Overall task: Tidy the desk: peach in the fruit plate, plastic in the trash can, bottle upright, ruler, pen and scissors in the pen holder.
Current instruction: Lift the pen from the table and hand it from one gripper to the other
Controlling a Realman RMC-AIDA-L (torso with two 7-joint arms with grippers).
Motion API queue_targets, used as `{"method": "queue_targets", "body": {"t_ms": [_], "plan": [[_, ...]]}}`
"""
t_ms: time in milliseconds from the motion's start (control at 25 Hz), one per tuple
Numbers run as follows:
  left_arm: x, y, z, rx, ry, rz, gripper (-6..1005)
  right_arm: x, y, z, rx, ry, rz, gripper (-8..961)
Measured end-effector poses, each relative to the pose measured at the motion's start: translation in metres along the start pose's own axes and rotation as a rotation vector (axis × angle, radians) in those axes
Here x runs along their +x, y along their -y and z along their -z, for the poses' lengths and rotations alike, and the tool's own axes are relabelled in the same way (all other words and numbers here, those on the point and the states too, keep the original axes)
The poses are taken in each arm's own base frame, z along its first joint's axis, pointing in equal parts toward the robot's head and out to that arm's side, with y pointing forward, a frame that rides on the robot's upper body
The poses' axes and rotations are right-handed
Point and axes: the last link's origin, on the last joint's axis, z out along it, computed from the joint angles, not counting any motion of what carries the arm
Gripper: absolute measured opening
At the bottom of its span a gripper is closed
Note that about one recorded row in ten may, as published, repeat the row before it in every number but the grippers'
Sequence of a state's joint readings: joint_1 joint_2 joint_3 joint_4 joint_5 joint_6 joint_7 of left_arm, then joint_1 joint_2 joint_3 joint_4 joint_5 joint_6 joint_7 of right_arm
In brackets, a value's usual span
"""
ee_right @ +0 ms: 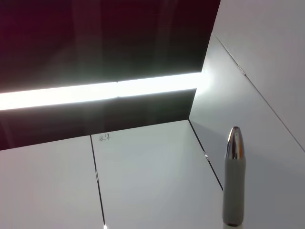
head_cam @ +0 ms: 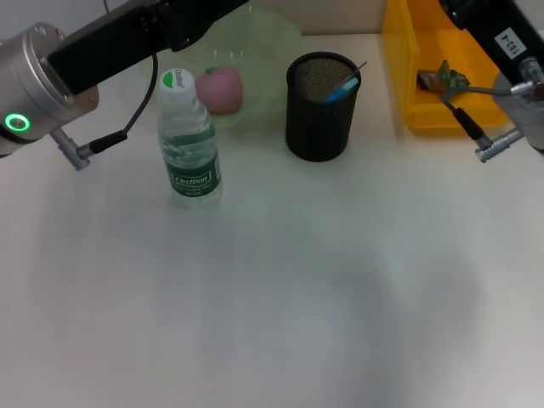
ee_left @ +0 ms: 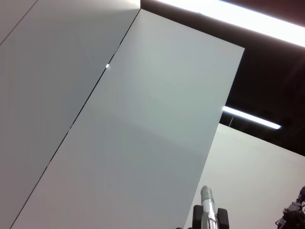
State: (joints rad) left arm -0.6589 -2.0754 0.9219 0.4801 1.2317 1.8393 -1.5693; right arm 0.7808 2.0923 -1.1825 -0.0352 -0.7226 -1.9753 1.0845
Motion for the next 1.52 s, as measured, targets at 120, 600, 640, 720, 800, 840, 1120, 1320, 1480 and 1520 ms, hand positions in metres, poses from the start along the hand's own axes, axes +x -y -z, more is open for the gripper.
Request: {"method": "queue_targets", "body": {"t_ms": [120,600,640,720,800,840,1120,1320,1480,1520], "plan": [[0.0001,0.0000,-0.0001,0.000,0.000,0.000,283,0.0020,0.0011,-0.0012,0.003,-0.015,-0.004,137],[0.0008,0.0014,-0.0024,0.002,0.000,-0.005,283,0.0060,0.0045,-0.0070,0.004,-0.046,-0.010,137],[0.0008,0.0014,-0.0024,0.002,0.001,-0.007,284,0.0060,0.0045,-0.0072,0.004,-0.046,-0.010,137],[0.0006,0.0015,-0.0026,0.002,0.001,-0.011,284,0.0060,0.0046,-0.0076,0.003,-0.047,-0.010,137],[0.0009,0.0018,-0.0025,0.005,-0.001,-0.012,283,0.0061,0.0048,-0.0078,0.003,-0.047,-0.010,137],[0.0010,0.0019,-0.0024,0.005,-0.001,-0.013,282,0.0061,0.0049,-0.0079,0.004,-0.048,-0.010,137],[0.0011,0.0029,-0.0006,0.019,-0.009,-0.016,274,0.0062,0.0052,-0.0081,0.005,-0.048,-0.010,136],[0.0014,0.0030,-0.0004,0.020,-0.012,-0.022,193,0.0066,0.0060,-0.0087,0.008,-0.051,-0.010,136],[0.0012,0.0030,-0.0007,0.020,-0.012,-0.027,167,0.0066,0.0060,-0.0087,0.009,-0.052,-0.010,137],[0.0013,0.0030,-0.0008,0.020,-0.012,-0.028,168,0.0066,0.0060,-0.0087,0.009,-0.052,-0.010,137]]}}
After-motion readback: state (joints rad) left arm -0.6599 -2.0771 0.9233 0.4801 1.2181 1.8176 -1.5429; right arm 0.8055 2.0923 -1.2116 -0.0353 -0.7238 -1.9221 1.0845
